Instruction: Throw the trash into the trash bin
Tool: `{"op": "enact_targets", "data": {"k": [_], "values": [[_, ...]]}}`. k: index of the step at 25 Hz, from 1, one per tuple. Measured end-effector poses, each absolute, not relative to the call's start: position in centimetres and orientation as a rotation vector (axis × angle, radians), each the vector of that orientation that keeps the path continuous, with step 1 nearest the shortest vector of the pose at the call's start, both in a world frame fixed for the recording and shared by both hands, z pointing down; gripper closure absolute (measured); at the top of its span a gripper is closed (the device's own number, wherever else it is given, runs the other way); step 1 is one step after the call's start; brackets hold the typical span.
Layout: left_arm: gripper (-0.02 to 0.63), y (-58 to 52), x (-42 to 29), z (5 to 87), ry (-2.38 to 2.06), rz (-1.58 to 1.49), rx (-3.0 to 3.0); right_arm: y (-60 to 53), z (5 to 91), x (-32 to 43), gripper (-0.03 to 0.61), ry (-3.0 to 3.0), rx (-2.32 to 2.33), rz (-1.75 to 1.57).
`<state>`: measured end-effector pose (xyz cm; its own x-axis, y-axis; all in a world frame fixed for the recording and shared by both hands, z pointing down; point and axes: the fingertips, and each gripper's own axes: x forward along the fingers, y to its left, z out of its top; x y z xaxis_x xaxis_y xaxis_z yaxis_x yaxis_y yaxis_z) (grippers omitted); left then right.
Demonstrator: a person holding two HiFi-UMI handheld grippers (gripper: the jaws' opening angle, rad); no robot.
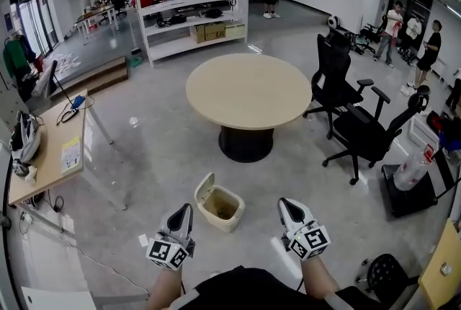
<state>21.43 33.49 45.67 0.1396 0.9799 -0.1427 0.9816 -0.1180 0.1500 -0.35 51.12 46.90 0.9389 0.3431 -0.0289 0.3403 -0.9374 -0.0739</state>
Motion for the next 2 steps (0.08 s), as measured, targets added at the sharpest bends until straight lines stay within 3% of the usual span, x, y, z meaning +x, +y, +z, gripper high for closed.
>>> {"op": "enact_targets", "data": {"k": [2], "values": [[0.612,33.24,21.61,46.13,1.938,-0.026,2.197,50.86,46.85,-0.14,0.574,-0.529,-3.028,0.061]]}}
